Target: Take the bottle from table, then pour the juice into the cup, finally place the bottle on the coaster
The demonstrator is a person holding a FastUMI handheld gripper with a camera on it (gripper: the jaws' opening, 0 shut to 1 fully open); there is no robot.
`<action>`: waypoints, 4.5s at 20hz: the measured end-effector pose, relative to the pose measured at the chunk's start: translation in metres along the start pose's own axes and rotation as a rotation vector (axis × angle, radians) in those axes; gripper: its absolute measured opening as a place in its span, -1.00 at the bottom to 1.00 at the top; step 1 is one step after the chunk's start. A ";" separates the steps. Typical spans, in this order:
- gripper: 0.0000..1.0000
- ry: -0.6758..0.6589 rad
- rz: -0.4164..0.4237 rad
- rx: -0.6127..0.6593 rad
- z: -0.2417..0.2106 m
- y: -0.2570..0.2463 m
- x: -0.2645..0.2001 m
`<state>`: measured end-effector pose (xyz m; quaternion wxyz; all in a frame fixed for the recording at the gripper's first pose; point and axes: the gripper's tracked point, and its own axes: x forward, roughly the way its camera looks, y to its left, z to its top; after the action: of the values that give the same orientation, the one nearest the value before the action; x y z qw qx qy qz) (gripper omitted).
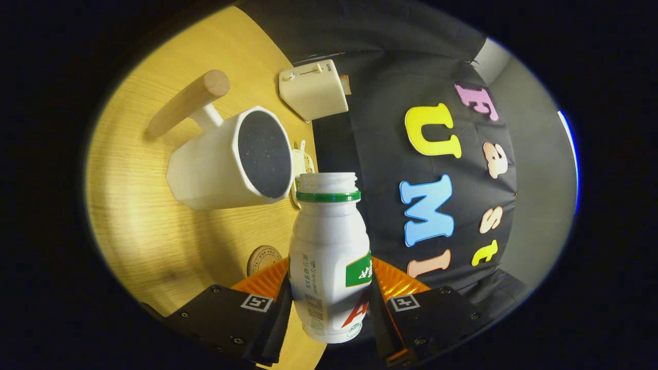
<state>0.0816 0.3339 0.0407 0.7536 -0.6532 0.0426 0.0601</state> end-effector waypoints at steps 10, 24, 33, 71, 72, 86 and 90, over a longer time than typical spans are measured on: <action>0.36 -0.009 -0.023 -0.088 0.009 -0.007 0.000; 0.36 0.006 -0.053 -0.184 0.005 -0.016 0.007; 0.36 0.013 -0.084 -0.248 0.009 -0.027 0.007; 0.36 0.015 -0.152 -0.442 0.015 -0.049 0.003; 0.36 0.017 -0.157 -0.447 0.015 -0.050 0.003; 0.36 0.019 -0.157 -0.516 0.023 -0.045 0.004; 0.36 0.016 -0.169 -0.556 0.028 -0.044 0.005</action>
<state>0.0922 0.3557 0.0871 0.5476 -0.8364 -0.0242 0.0015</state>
